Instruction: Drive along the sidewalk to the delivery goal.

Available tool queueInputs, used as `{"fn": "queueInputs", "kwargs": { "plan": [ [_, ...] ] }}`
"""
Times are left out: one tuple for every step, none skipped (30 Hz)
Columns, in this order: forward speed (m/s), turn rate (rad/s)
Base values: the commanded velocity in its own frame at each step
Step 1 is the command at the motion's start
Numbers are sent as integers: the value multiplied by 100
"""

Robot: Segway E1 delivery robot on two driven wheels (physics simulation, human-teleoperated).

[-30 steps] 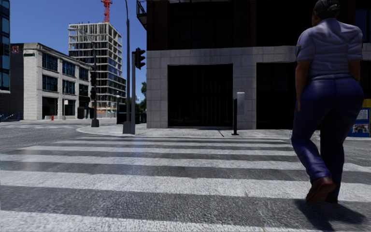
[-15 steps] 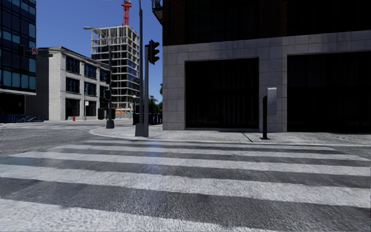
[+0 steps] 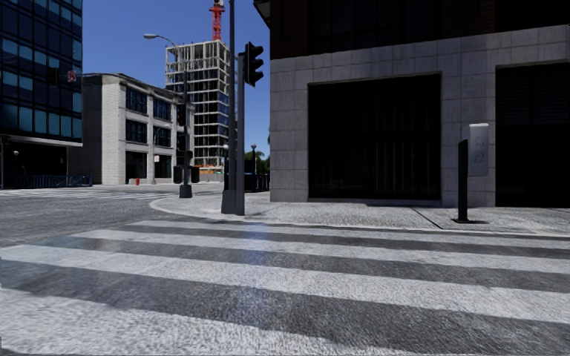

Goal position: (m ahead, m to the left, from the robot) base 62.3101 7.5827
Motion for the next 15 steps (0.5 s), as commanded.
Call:
{"fn": "queueInputs", "kwargs": {
  "plan": [
    [200, 0],
    [200, 0],
    [200, 0],
    [200, 0],
    [200, 0],
    [200, 0],
    [200, 0],
    [200, 0],
    [200, 0],
    [200, 0],
    [200, 0],
    [200, 0],
    [200, 0],
    [200, 0],
    [200, 0]
  ]
}}
